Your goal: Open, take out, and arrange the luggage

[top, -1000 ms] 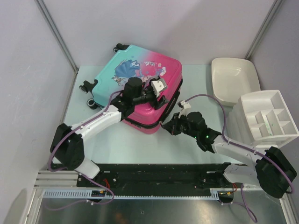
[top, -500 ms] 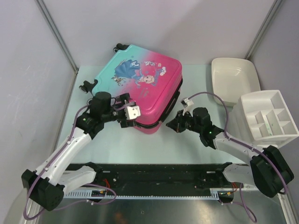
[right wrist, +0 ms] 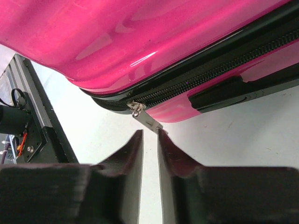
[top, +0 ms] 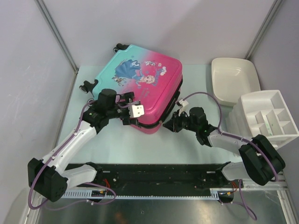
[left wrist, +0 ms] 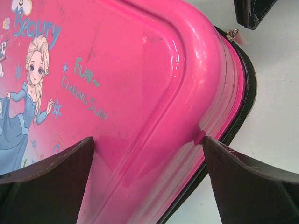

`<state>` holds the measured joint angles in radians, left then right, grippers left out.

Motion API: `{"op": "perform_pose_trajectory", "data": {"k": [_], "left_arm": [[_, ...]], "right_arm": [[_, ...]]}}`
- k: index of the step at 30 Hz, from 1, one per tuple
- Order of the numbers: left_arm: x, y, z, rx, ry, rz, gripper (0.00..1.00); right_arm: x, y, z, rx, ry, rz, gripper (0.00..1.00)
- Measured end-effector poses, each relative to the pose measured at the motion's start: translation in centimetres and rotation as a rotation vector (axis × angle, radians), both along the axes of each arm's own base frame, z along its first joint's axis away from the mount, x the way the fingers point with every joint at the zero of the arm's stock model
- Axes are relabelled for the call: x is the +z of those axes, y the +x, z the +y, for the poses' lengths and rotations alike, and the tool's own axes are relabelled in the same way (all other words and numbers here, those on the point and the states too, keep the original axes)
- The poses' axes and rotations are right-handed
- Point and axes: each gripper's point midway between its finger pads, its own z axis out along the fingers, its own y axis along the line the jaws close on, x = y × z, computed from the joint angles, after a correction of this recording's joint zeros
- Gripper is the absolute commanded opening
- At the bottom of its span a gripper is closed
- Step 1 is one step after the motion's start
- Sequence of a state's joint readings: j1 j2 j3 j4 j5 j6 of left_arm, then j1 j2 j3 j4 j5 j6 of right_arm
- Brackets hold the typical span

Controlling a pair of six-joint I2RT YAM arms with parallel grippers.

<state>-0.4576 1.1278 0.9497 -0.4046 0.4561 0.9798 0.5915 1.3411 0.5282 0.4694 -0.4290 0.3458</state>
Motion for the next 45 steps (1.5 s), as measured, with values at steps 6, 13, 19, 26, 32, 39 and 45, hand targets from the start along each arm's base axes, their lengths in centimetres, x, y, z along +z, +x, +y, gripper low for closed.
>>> {"op": "perform_pose_trajectory", "data": {"k": [6,13,19,26,32,39,45], "left_arm": [[0.0,0.0,0.0,0.000,-0.001,-0.001,1.00],[0.0,0.0,-0.1,-0.004,-0.005,0.000,1.00],[0.0,-0.1,-0.1,-0.007,-0.006,0.001,1.00],[0.0,-0.1,-0.2,-0.007,-0.010,-0.002,1.00],[0.2,-0.1,0.1,-0.003,-0.005,-0.027,1.00],[0.3,-0.2,0.9,0.026,0.012,-0.055,1.00],[0.2,-0.1,1.3,0.033,0.031,-0.073,1.00]], "right_arm": [[0.1,0.2,-0.1,0.017,-0.017,-0.047,0.49],[-0.6,0.3,0.6,0.057,-0.038,-0.097,0.51],[-1.6,0.2,1.6,0.103,-0.071,-0.158,0.45],[-2.3,1.0,1.8,0.098,-0.117,-0.236,0.23],[-1.9,1.2,2.0,0.101,-0.121,-0.275,0.00],[-1.5,0.3,1.4,0.119,-0.121,-0.265,0.00],[-0.7,-0.8,0.3,0.121,-0.127,-0.280,0.00]]}}
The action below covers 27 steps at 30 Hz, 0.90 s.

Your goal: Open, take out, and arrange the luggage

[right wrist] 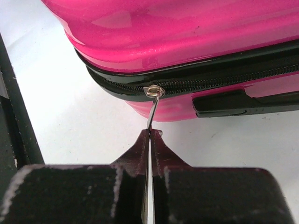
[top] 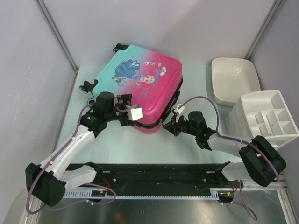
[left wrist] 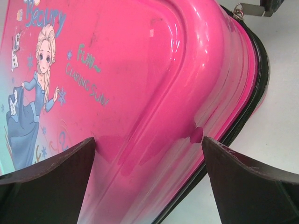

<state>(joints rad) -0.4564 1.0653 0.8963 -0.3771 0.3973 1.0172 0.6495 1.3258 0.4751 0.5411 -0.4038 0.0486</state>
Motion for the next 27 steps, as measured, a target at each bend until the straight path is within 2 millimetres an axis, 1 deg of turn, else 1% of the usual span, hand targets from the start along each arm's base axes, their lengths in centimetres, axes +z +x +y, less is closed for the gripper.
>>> {"op": "perform_pose_trajectory", "data": {"k": [3,4,7,8,10,11,14,19,20,21,27], "left_arm": [[-0.1,0.1,0.0,-0.007,0.009,-0.006,1.00],[-0.2,0.2,0.0,-0.008,0.011,-0.005,1.00],[-0.2,0.3,-0.2,-0.013,0.013,0.003,1.00],[-0.2,0.4,-0.2,-0.015,0.015,0.005,1.00],[-0.3,0.4,-0.3,-0.017,0.018,0.010,1.00],[-0.3,0.4,-0.3,-0.018,0.017,0.011,1.00],[-0.3,0.3,-0.3,-0.022,0.016,0.012,1.00],[-0.3,0.3,-0.4,-0.024,0.014,0.012,1.00],[-0.3,0.3,-0.4,-0.024,0.014,0.013,1.00],[-0.3,0.3,-0.4,-0.025,0.013,0.013,1.00],[-0.3,0.3,-0.5,-0.028,0.011,0.014,1.00]], "right_arm": [[0.0,0.1,0.0,-0.005,0.001,0.000,0.00],[-0.1,0.1,0.0,-0.005,0.003,-0.002,0.02],[-0.6,0.5,0.3,-0.008,0.007,0.002,0.28],[-0.8,0.6,0.4,-0.009,0.010,0.005,0.33],[-1.0,0.8,0.6,-0.015,0.016,0.010,0.34],[-1.0,0.8,0.7,-0.016,0.019,0.009,0.37],[-0.8,1.2,0.8,-0.025,0.029,-0.004,0.40],[-0.9,1.7,1.0,-0.032,0.037,-0.020,0.42],[-1.1,1.7,1.0,-0.033,0.036,-0.019,0.45],[-1.3,1.8,1.1,-0.033,0.035,-0.018,0.46],[-2.2,2.1,1.2,-0.027,0.025,-0.011,0.47]]}}
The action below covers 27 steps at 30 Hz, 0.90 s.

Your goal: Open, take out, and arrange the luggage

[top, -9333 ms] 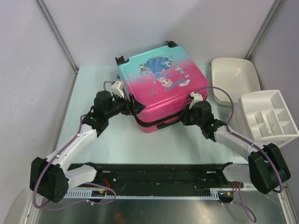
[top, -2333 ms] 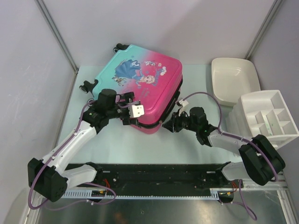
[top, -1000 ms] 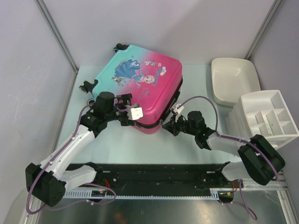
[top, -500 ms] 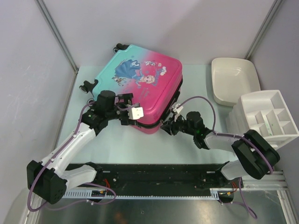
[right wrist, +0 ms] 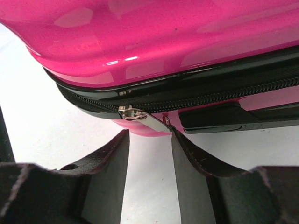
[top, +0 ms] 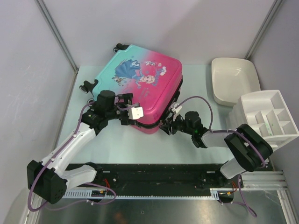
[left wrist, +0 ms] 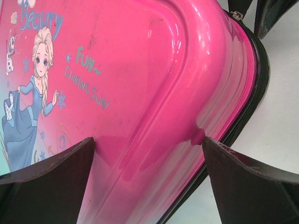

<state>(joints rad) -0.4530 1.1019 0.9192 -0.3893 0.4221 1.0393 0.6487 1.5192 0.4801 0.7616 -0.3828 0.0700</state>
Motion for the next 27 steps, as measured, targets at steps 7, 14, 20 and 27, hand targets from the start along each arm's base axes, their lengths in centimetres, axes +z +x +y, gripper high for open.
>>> {"op": "perform_pose_trajectory", "data": {"k": [7,14,20,27], "left_arm": [[0.0,0.0,-0.1,-0.006,-0.003,0.000,1.00],[0.0,0.0,-0.5,-0.026,-0.014,-0.009,1.00],[-0.1,0.1,-0.6,-0.032,-0.016,-0.005,1.00],[-0.2,0.1,-0.7,-0.037,-0.019,0.000,0.97]], "right_arm": [[-0.1,0.2,0.0,0.029,0.015,-0.001,0.65],[1.2,0.6,0.0,0.082,0.045,-0.043,0.53],[1.4,1.0,-0.3,0.094,0.042,-0.064,0.39],[0.9,0.4,0.3,0.120,0.032,-0.063,0.01]]}}
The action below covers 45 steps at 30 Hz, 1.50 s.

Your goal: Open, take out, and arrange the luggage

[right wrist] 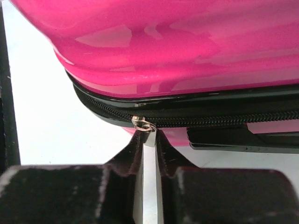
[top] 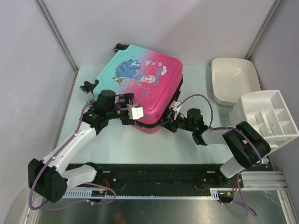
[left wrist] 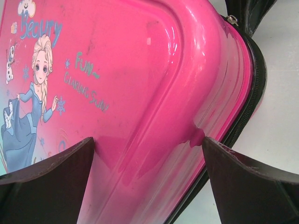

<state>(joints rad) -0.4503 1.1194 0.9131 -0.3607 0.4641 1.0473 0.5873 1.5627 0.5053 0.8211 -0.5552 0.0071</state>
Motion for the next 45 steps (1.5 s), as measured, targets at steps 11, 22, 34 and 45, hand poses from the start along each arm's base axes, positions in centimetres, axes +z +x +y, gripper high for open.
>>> {"op": "perform_pose_trajectory", "data": {"k": [11,22,34,45], "left_arm": [[-0.8,-0.2,-2.4,-0.049,0.034,-0.021,0.82],[-0.5,0.6,-5.5,-0.023,-0.055,0.064,0.67],[0.0,1.2,-9.5,-0.013,-0.188,0.116,0.64],[1.7,0.5,-9.8,0.015,-0.316,0.182,0.90]], "right_arm": [[0.7,-0.1,-1.4,-0.084,-0.031,0.053,0.00],[0.8,-0.1,-3.0,-0.331,-0.067,0.125,0.00],[1.8,-3.9,-1.0,-0.402,-0.053,0.142,0.00],[1.3,-3.5,2.6,-0.357,-0.029,0.114,0.00]]}}
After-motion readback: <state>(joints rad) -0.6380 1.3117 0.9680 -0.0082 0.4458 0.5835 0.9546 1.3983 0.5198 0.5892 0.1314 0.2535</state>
